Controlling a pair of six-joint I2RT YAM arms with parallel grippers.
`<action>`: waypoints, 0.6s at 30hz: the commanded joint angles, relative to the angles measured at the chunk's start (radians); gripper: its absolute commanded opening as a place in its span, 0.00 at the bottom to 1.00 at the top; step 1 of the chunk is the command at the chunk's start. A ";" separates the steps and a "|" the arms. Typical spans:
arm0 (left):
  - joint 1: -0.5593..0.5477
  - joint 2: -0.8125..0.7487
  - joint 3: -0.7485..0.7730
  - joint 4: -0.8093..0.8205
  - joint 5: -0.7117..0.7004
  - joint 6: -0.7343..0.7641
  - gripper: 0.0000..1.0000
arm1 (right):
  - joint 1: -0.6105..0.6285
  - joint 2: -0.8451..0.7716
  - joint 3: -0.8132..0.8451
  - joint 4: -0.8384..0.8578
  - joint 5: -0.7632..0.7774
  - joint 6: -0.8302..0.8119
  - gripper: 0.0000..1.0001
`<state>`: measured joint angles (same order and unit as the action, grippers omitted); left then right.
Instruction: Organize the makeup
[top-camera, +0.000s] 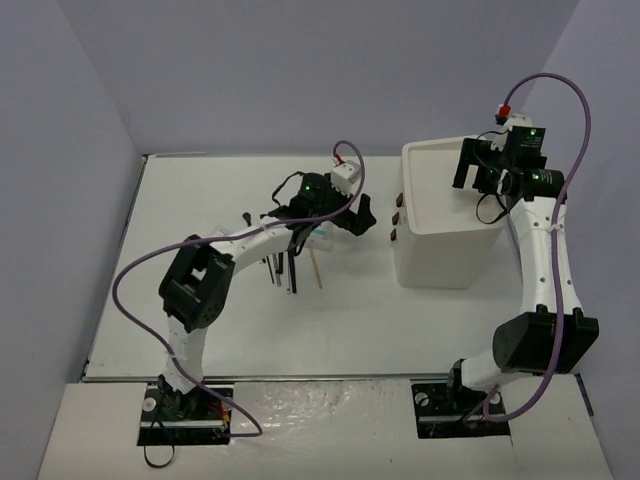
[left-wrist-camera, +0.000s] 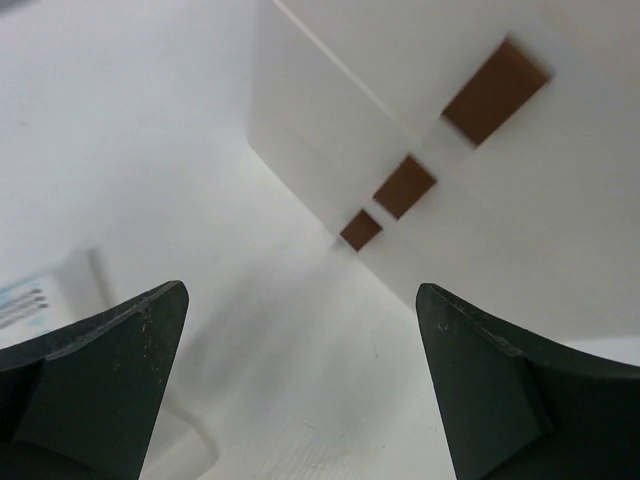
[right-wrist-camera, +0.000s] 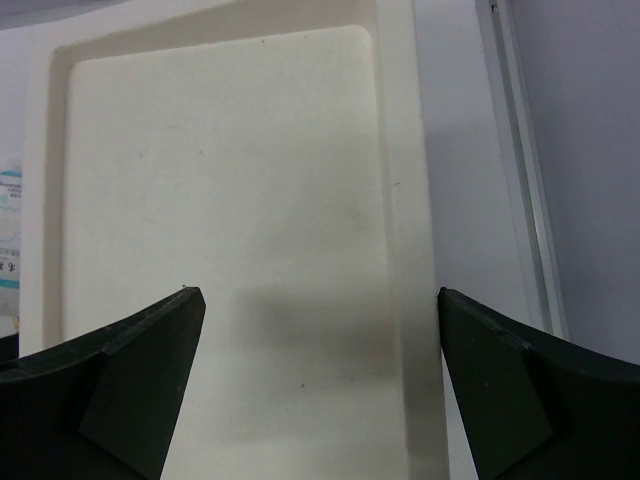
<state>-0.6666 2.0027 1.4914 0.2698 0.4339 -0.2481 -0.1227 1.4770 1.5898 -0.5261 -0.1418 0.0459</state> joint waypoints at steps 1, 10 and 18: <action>0.016 -0.234 -0.036 -0.048 -0.116 -0.075 0.97 | 0.057 -0.157 0.052 0.045 0.125 -0.033 0.96; 0.025 -0.540 -0.134 -0.335 -0.280 -0.134 0.97 | 0.106 -0.207 0.002 0.064 0.246 -0.081 0.98; 0.078 -0.851 -0.147 -0.692 -0.537 -0.173 0.97 | 0.458 -0.204 -0.055 0.062 0.396 -0.063 0.95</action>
<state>-0.6290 1.3131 1.3235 -0.2462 0.0699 -0.3868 0.1810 1.2640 1.5765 -0.5110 0.1340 -0.0285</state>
